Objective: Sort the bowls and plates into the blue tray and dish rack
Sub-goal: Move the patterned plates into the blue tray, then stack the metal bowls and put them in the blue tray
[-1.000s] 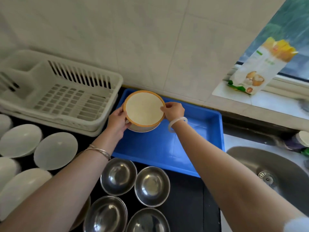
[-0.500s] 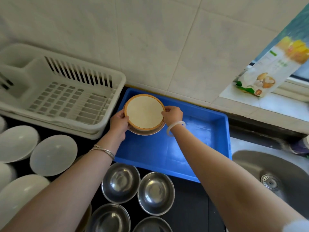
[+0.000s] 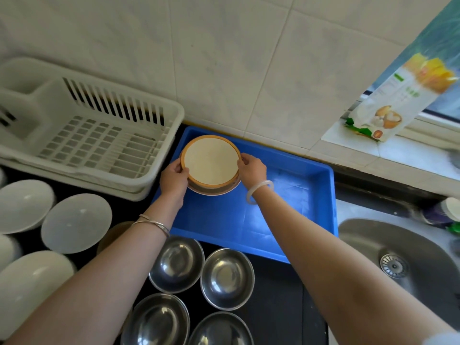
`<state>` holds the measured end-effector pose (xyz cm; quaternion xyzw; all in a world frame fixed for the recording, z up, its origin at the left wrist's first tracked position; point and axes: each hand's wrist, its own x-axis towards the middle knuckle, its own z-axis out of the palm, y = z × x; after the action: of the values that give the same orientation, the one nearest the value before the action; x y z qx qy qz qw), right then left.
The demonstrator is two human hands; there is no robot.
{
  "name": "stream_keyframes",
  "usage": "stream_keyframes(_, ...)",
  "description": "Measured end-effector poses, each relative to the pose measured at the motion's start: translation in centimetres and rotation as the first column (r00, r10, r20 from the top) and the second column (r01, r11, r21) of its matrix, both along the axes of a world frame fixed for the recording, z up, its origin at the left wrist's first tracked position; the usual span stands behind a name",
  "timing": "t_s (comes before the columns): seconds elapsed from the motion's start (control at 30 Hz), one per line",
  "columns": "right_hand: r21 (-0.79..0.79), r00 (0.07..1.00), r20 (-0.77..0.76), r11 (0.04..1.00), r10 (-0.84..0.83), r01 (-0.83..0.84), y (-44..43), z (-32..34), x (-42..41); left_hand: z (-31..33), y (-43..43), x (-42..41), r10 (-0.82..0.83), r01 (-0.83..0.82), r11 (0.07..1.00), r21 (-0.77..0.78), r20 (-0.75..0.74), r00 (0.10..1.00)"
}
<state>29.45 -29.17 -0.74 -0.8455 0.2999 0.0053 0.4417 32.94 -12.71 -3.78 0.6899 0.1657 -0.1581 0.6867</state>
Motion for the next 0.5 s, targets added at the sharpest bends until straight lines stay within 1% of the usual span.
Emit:
stream_keyframes(0.13, 0.034, 0.998, 0.063, 0.999, 0.018, -0.02, -0.2, 0.2, -2.3, 0.6, 0.9, -2.4, -0.043, 0.044, 0.999, -0.008, 0.025, 0.999)
stream_keyframes(0.27, 0.002, 0.991, 0.099, 0.996, 0.088, -0.089, 0.0, 1.1, -5.7, 1.5, 2.0, -6.4, -0.114, 0.111, 0.988, 0.111, 0.02, 0.993)
stream_keyframes(0.3, 0.014, 0.989, 0.101, 0.994, 0.104, -0.106, 0.1, 1.4, -6.8, 1.7, 2.2, -7.8, -0.131, 0.128, 0.982, 0.137, 0.014, 0.991)
stream_keyframes(0.43, 0.096, 0.99, 0.047, 0.986, 0.135, -0.139, 0.6, 1.5, -11.7, 2.1, 3.5, -13.7, -0.2, 0.201, 0.961, 0.191, -0.025, 0.979)
stream_keyframes(0.5, 0.112, 0.989, -0.004, 0.983, 0.148, -0.146, 0.7, 0.9, -14.3, 1.9, 4.3, -16.8, -0.257, 0.264, 0.927, 0.266, -0.064, 0.964)
